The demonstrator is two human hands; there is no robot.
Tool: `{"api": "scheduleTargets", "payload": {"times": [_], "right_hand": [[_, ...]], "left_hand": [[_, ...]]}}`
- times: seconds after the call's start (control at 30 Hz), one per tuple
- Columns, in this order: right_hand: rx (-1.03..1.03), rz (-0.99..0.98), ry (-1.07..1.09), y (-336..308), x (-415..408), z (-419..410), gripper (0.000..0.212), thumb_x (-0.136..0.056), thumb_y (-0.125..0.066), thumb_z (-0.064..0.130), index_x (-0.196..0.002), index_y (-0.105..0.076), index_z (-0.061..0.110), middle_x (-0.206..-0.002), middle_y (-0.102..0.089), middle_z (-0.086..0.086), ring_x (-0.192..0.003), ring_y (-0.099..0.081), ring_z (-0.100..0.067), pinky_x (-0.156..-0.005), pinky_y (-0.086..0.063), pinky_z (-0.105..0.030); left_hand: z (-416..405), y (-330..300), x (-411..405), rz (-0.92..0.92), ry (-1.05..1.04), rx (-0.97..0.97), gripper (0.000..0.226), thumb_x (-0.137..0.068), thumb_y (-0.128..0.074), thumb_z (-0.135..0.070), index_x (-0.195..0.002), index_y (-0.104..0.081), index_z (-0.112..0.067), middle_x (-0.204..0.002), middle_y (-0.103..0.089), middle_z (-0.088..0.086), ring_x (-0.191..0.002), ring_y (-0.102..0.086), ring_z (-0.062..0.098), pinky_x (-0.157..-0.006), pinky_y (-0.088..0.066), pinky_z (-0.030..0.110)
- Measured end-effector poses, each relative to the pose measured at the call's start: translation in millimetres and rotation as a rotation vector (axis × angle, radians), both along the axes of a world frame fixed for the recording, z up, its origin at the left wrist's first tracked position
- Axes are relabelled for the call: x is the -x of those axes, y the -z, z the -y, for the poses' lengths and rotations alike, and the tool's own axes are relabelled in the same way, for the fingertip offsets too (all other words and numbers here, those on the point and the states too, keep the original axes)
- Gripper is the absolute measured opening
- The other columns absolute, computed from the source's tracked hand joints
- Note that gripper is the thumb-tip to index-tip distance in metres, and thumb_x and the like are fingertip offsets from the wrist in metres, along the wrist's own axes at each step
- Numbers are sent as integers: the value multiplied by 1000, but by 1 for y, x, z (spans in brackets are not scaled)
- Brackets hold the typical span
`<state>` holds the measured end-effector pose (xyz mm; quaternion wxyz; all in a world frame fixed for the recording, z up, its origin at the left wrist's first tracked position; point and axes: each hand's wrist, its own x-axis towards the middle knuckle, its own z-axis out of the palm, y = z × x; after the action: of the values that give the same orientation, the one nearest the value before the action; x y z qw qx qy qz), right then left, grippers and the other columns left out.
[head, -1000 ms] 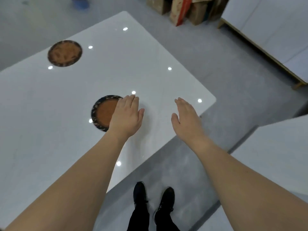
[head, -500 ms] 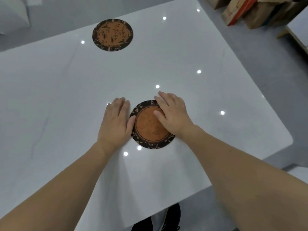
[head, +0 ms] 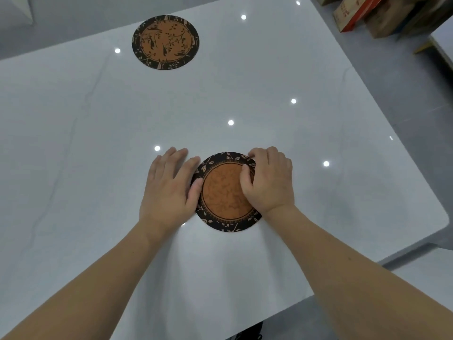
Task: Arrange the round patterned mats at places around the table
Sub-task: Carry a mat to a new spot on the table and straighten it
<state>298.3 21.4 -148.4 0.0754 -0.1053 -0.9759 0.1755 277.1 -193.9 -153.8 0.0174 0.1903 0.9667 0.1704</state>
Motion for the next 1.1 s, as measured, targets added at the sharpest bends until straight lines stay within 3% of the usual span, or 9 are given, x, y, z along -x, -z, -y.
{"api": "scheduleTargets", "payload": {"times": [0.17,0.4,0.53,0.6,0.77,0.9,0.97,1.1], "right_hand": [[-3,19,-35,2,1,-1,23,-85,-49,31,-101,-58,17,-91,-57,0,-83,-51,-22,-80,-35,-35],[57,38,-77,3,3,-5,19,-95,-46,29,-98,-61,17,-94,-57,-1,-83,-53,-22,-83,-32,-36],[214,-21,-73,-1,2,14,19,-96,-46,24,-96,-63,14,-95,-58,-2,-75,-49,-18,-84,-38,-37],[224,-28,-75,0,3,17,20,-96,-47,25,-95,-65,14,-94,-58,-2,-77,-52,-19,-84,-40,-38],[246,-55,-64,4,4,11,17,-91,-55,29,-97,-68,20,-96,-56,1,-91,-49,-20,-86,-39,-32],[235,-48,-59,5,9,9,11,-87,-57,29,-92,-67,28,-80,-52,12,-84,-49,-16,-83,-38,-32],[223,-58,-66,7,9,9,9,-86,-57,30,-88,-66,30,-74,-49,15,-81,-47,-15,-81,-40,-34],[148,-42,-104,10,8,12,18,-90,-52,39,-102,-64,33,-92,-54,9,-91,-49,-17,-84,-26,-28]], "left_hand": [[3,1,-1,-28,24,-17,46,-90,-51,-48,-126,-55,-19,-141,-48,3,-141,-33,27,-118,-21,48],[1,0,-4,-20,65,-86,37,-93,-49,-44,-121,-54,-21,-136,-51,-6,-139,-37,18,-120,-15,47],[3,-6,7,175,-128,-371,16,-87,-57,-35,-88,-64,-21,-127,-48,-8,-128,-36,13,-113,-29,44],[3,-7,9,252,-195,-406,15,-88,-56,-31,-78,-62,-21,-122,-42,-10,-125,-29,9,-110,-31,39],[-2,-2,-3,39,-172,-266,12,-84,-55,-20,-73,-58,-14,-110,-52,-1,-111,-37,15,-99,-36,31],[0,0,-1,-1,-285,-379,18,-79,-51,-18,-63,-50,-10,-106,-51,-7,-105,-36,7,-89,-40,25],[2,-1,1,-3,-341,-402,19,-78,-50,-18,-61,-49,-9,-106,-50,-8,-105,-36,6,-90,-42,29],[0,-1,2,-17,-286,-307,20,-78,-52,-18,-58,-48,-15,-106,-58,-4,-106,-43,14,-94,-38,35]]}}
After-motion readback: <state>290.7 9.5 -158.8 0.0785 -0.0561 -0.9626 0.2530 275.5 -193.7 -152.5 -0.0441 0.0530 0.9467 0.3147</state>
